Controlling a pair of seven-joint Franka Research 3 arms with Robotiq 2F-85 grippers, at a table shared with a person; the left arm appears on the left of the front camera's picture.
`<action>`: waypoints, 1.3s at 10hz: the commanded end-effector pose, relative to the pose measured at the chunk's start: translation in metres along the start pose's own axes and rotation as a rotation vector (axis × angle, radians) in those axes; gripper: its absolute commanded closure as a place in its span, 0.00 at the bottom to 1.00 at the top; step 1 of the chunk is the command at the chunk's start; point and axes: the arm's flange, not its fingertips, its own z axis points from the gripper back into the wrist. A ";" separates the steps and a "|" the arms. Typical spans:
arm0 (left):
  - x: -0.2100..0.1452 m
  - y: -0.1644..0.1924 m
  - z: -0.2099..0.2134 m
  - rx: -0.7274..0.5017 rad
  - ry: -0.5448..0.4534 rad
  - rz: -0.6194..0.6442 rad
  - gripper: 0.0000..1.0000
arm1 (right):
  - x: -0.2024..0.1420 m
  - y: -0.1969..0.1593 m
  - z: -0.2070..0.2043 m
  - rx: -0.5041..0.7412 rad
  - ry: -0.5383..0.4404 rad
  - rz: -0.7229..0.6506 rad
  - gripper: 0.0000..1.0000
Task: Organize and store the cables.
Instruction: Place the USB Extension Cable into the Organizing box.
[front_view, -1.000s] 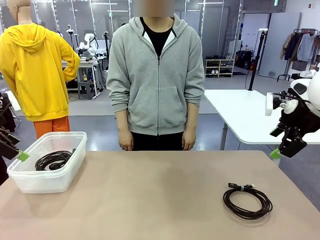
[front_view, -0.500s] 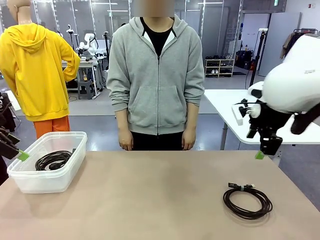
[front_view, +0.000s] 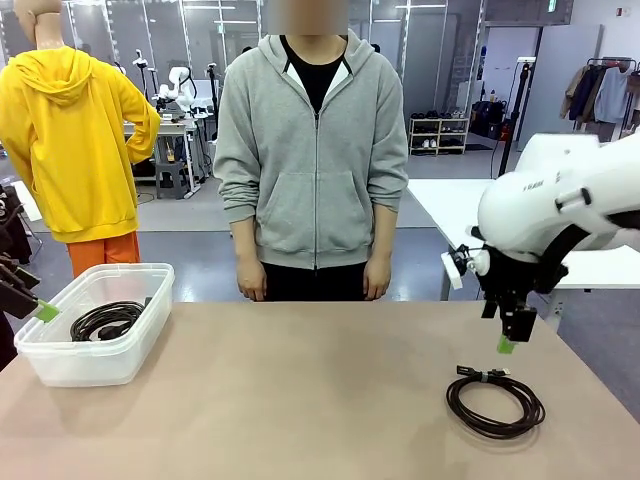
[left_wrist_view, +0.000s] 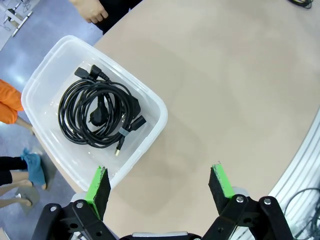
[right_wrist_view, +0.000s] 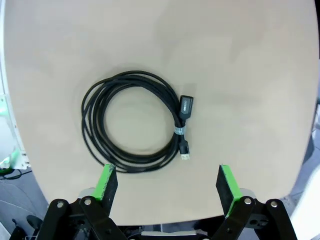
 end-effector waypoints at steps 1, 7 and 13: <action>0.002 -0.002 0.001 0.011 0.006 0.012 0.00 | 0.008 0.000 -0.039 -0.025 -0.029 -0.022 0.00; 0.002 -0.002 0.001 0.011 0.006 0.012 0.00 | 0.006 -0.016 -0.104 0.020 -0.006 -0.026 0.00; 0.002 -0.002 0.001 0.011 0.006 0.012 0.00 | -0.012 -0.024 -0.127 0.037 -0.033 -0.044 0.00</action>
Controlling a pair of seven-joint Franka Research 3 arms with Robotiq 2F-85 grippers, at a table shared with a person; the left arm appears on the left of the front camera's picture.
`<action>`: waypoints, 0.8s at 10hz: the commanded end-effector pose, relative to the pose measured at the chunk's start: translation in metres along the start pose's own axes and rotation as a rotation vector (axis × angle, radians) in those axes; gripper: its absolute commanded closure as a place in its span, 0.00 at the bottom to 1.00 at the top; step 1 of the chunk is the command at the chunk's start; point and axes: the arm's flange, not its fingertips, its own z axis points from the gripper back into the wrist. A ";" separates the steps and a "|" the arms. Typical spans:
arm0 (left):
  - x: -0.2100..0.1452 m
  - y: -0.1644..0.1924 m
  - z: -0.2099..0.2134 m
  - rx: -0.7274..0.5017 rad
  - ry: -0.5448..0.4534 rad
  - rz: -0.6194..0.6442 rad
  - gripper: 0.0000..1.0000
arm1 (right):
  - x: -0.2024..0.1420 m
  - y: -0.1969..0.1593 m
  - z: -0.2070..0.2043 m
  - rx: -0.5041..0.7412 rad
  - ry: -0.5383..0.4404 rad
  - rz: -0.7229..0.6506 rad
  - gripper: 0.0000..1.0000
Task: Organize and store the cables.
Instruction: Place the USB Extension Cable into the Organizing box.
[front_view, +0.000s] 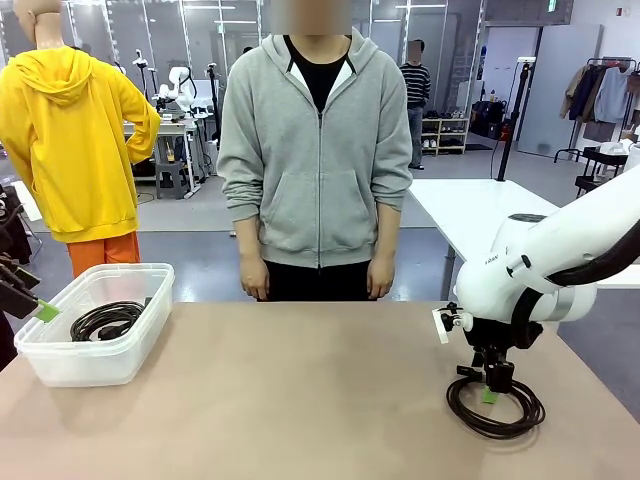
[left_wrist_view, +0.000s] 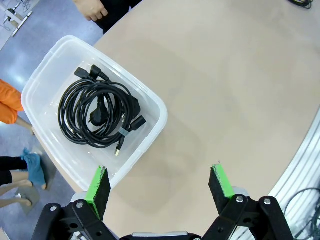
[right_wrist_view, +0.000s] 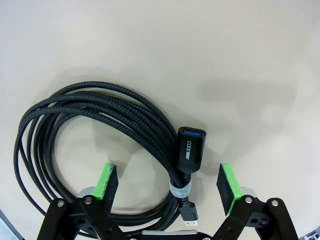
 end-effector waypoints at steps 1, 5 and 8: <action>0.002 -0.002 0.001 0.011 0.006 0.011 0.00 | 0.000 -0.004 -0.001 -0.009 -0.039 0.017 0.00; 0.002 -0.002 0.001 0.011 0.006 0.011 0.00 | -0.002 -0.004 0.002 -0.030 -0.024 0.008 0.77; 0.002 -0.002 0.001 0.011 0.006 0.011 0.00 | -0.007 -0.005 0.006 -0.029 -0.025 -0.025 1.00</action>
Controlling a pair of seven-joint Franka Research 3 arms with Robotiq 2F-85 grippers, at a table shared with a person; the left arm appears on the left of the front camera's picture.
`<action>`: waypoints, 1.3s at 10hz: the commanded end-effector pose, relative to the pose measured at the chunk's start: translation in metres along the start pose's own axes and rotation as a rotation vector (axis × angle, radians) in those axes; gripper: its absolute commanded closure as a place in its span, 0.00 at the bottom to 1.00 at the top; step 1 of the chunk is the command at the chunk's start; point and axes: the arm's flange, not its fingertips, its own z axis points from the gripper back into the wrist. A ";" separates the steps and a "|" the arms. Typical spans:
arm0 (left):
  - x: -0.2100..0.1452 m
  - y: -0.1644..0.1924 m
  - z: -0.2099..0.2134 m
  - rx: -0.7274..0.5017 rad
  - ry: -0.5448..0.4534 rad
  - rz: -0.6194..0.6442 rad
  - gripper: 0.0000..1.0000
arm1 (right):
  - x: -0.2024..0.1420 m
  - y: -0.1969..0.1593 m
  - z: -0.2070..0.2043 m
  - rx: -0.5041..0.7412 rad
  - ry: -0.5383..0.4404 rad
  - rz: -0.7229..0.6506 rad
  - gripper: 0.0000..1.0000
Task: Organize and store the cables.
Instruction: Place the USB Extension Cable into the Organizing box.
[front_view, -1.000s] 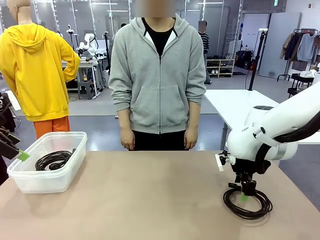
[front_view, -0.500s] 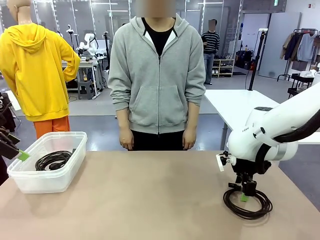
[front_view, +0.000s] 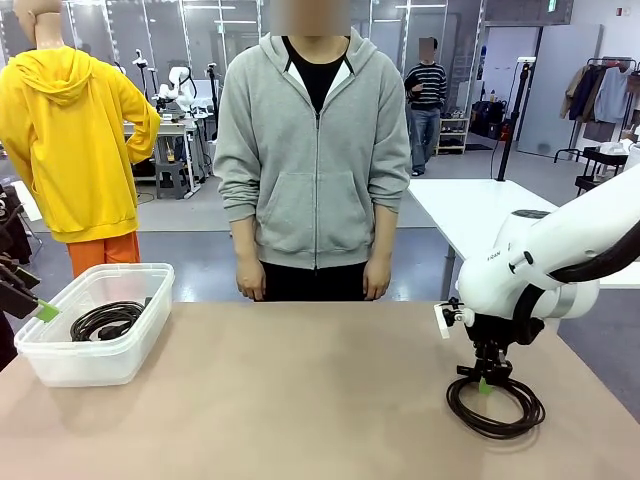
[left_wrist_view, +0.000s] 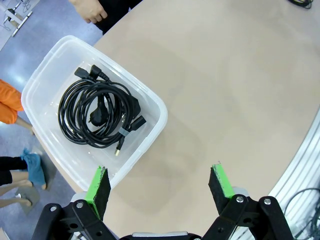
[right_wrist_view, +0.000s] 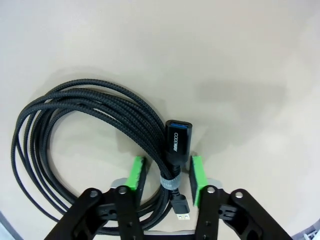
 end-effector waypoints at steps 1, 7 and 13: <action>0.002 -0.002 0.001 0.011 0.006 0.011 0.00 | -0.003 -0.001 0.000 -0.010 -0.013 -0.017 0.96; 0.002 -0.002 0.001 0.011 0.006 0.011 0.00 | 0.007 -0.012 0.080 0.006 -0.036 0.009 0.96; 0.002 -0.002 0.001 0.011 0.006 0.011 0.00 | 0.014 -0.013 0.140 0.009 -0.019 0.012 0.96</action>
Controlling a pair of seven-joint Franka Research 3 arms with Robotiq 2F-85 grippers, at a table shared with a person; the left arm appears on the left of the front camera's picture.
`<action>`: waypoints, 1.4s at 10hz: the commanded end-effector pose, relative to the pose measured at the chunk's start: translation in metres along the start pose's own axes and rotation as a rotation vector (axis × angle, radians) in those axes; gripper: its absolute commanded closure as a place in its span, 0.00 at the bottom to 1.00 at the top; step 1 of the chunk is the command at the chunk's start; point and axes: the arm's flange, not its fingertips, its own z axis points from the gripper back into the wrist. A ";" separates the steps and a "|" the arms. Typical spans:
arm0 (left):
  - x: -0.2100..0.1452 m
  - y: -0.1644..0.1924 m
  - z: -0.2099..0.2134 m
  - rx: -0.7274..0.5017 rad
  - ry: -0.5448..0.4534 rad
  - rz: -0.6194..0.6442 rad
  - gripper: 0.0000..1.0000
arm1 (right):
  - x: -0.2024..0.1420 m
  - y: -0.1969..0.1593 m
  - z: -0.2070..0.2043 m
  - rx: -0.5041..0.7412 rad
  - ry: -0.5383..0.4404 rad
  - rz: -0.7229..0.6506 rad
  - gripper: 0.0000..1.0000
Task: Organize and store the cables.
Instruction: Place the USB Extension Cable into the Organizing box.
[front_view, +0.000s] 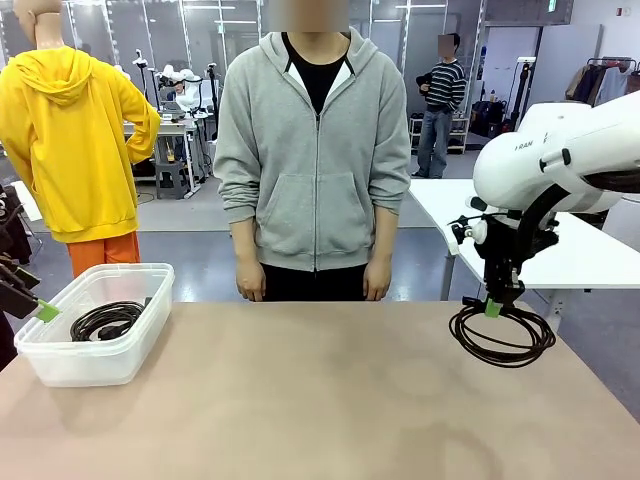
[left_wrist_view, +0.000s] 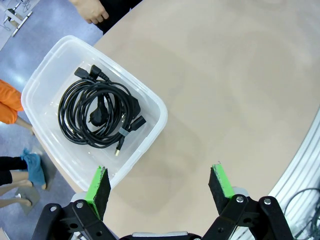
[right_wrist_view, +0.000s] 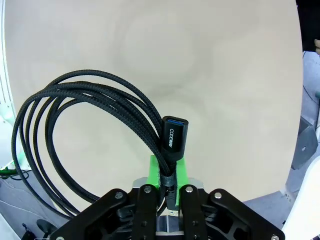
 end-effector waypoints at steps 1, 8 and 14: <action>0.002 -0.002 0.001 0.011 0.006 0.011 0.00 | -0.002 0.001 -0.011 -0.002 0.001 -0.003 0.96; 0.002 -0.002 0.001 0.011 0.006 0.011 0.00 | 0.111 -0.008 -0.011 -0.016 -0.061 0.131 0.85; 0.002 -0.002 0.001 0.011 0.006 0.011 0.00 | 0.342 -0.006 -0.044 0.115 0.094 0.236 0.85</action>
